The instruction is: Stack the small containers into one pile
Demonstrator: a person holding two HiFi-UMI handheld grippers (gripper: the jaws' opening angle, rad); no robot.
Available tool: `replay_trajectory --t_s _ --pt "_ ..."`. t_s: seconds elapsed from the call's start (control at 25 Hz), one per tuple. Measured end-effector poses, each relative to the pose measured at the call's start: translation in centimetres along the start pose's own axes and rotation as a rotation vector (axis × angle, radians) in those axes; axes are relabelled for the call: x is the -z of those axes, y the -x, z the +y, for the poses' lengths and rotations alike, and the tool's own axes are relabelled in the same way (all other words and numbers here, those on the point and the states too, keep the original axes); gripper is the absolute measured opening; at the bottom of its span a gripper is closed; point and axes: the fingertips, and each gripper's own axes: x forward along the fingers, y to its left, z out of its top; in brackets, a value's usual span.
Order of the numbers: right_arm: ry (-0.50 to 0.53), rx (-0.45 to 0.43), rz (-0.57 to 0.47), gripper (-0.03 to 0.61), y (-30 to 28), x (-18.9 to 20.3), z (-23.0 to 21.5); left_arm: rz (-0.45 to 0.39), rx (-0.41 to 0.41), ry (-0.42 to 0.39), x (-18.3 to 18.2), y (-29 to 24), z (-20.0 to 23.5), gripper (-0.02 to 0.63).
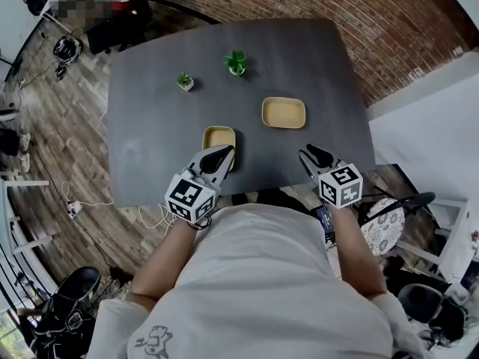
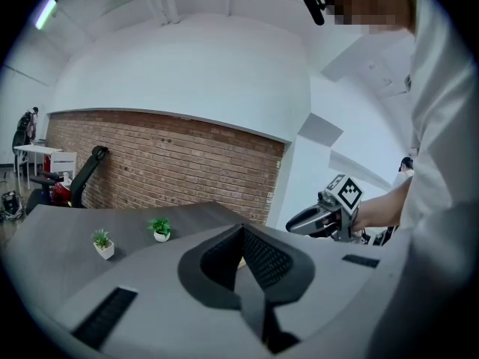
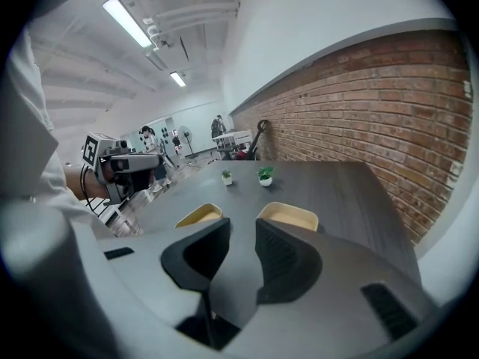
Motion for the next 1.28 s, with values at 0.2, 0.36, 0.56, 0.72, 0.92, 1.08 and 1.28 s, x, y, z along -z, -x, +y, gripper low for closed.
replay_trajectory --t_s 0.2,0.36,0.56,0.72,0.92,1.08,1.28 --pt "-0.023 -0.006 0.036 0.114 -0.8 0.7 -1.3 0.025 0.025 0.011 0.2 -2.3 -0.1 0.011" --pt "-0.013 -0.009 0.073 0.115 -1.5 1.1 -3.3 0.039 0.023 0.031 0.2 -4.7 0.1 0.011" --pt "-0.021 -0.016 0.116 0.114 -2.7 1.3 -6.0 0.061 0.029 0.055 0.6 -7.7 0.1 0.011" --pt "-0.042 -0.032 0.144 0.115 -3.8 1.5 -7.6 0.085 0.023 0.08 1.2 -9.8 0.4 0.011" --pt "-0.064 -0.04 0.174 0.115 -5.7 1.8 -10.0 0.112 0.005 0.104 2.0 -12.4 1.2 0.011" --pt "-0.071 -0.052 0.196 0.114 -7.0 2.0 -11.5 0.136 -0.009 0.116 2.8 -14.0 1.9 0.011" --pt "-0.092 -0.068 0.224 0.114 -8.6 2.6 -13.0 0.165 -0.032 0.129 3.5 -16.1 2.8 0.011"
